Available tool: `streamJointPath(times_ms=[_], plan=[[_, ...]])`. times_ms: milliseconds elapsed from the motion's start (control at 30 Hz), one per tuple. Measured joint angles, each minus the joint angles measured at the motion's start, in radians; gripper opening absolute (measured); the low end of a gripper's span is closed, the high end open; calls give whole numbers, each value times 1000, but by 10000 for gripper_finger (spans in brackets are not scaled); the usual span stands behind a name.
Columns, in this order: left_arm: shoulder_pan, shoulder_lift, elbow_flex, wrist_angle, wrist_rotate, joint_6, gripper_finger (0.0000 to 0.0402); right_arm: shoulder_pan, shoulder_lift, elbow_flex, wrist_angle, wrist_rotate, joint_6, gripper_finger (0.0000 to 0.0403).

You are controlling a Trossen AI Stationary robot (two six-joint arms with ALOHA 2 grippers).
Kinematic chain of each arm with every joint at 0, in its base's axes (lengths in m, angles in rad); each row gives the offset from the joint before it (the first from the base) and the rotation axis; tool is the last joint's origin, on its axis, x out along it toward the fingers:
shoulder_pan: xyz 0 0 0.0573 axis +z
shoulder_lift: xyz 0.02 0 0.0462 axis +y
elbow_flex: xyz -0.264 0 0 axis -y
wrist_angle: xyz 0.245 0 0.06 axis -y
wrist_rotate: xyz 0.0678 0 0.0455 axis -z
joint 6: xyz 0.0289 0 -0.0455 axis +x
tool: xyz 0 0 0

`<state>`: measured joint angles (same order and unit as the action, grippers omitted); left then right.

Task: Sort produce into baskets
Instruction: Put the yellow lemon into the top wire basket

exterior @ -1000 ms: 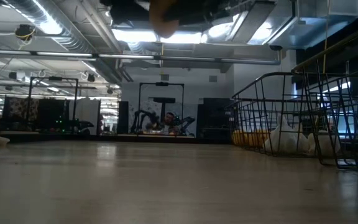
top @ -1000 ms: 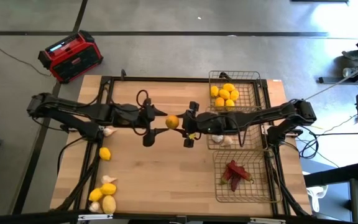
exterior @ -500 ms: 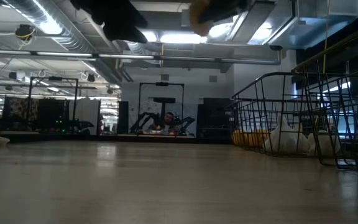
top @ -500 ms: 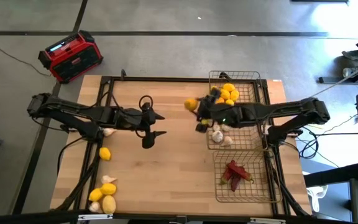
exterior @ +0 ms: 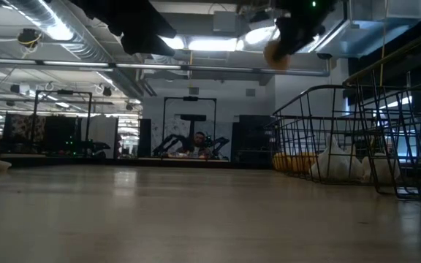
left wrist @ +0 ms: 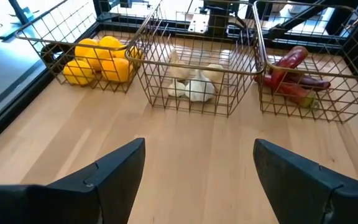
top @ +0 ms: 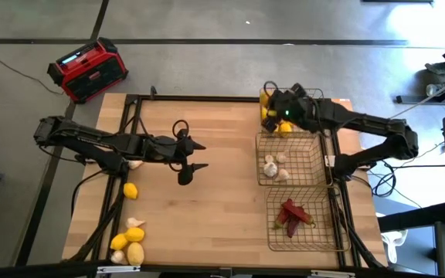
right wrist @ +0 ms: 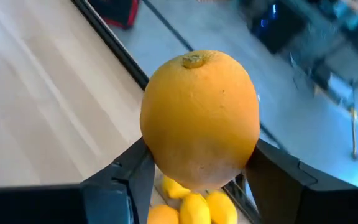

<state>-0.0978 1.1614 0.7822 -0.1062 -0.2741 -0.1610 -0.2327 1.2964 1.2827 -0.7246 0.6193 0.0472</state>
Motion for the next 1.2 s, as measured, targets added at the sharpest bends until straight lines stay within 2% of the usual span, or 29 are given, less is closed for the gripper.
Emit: streamJointPath(times_ms=[233,500,867,1200], plan=[[1,0,0,14,0,6,296,-204,11,-1,-103,-171,51,207],[0,0,0,14,0,7,296,-379,14,-1,-131,-286,109,207],[0,0,0,14,0,11,296,-486,145,-1,-195,-429,163,207],[1,0,-5,19,0,11,296,-521,266,-1,-295,-445,166,207]])
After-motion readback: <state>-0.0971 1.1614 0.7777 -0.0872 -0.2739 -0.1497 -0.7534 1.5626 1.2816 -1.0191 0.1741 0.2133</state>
